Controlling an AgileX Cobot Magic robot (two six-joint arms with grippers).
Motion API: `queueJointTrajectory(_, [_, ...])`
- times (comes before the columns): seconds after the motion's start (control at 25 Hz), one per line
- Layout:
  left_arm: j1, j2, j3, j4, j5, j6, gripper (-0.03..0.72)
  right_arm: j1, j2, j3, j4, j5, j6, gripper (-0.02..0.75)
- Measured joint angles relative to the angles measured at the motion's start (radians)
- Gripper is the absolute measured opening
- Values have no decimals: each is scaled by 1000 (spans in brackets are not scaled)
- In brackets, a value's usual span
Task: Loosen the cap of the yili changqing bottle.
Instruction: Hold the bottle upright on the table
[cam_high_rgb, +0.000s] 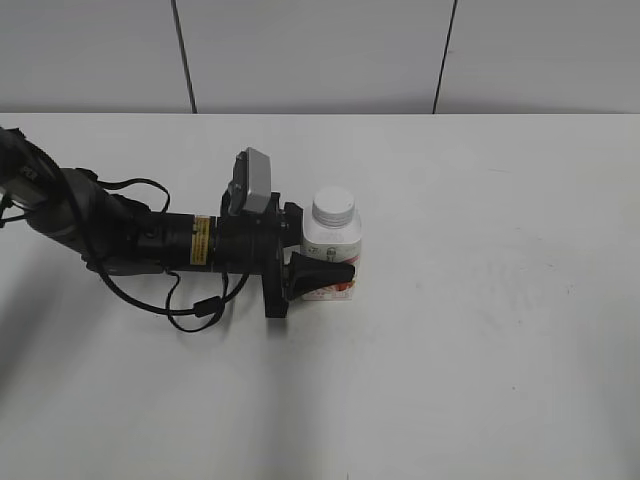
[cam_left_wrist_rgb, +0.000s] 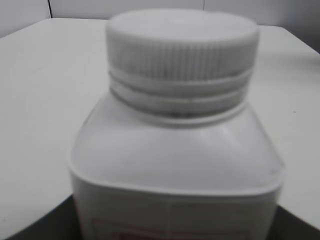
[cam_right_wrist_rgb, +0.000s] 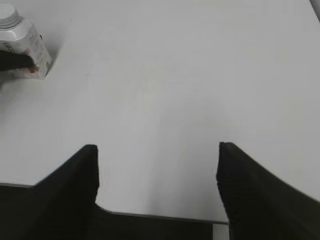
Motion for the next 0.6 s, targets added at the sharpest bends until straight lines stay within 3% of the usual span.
queueJointTrajectory(0.6, [0, 6, 0, 0, -7, 0, 407, 0, 644, -241, 194, 55, 76, 578])
